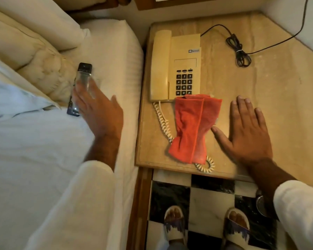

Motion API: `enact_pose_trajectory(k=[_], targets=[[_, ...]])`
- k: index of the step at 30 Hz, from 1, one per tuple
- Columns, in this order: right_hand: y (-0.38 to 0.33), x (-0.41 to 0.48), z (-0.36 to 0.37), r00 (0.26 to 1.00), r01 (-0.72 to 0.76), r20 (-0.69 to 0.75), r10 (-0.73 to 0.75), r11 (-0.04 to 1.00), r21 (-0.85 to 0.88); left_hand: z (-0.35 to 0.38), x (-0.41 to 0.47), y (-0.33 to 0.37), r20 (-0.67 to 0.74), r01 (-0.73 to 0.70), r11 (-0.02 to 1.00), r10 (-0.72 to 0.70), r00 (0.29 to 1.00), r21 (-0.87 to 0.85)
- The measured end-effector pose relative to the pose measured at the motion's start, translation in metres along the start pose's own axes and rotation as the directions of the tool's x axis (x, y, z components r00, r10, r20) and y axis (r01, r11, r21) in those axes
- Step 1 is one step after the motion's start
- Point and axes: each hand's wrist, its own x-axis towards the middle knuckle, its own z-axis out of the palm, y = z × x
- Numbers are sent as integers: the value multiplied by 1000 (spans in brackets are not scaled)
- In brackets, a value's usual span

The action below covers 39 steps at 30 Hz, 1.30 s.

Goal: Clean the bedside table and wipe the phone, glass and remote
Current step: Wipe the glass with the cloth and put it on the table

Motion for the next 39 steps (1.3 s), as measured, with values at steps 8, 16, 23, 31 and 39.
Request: enact_pose_trajectory(k=[8,16,23,31,39], targets=[[4,-1,-5,1000,8,-6,-7,997,75,7,33,-17,31,91,992,-94,995,82],[-29,7,-57,878,-258,40,477,402,879,-53,-75,61,221,17,794,149,964,-608],[-65,-6,-101,854,-445,518,47,-449,775,-55,-169,126,448,14,734,400,799,-679],[-14,-3,-91,708,-441,604,366,-439,782,17,-144,117,605,-346,914,402,688,-214],[-15,1,-89,745,-428,573,341,-414,803,-12,-156,127,574,325,575,327,751,-751]])
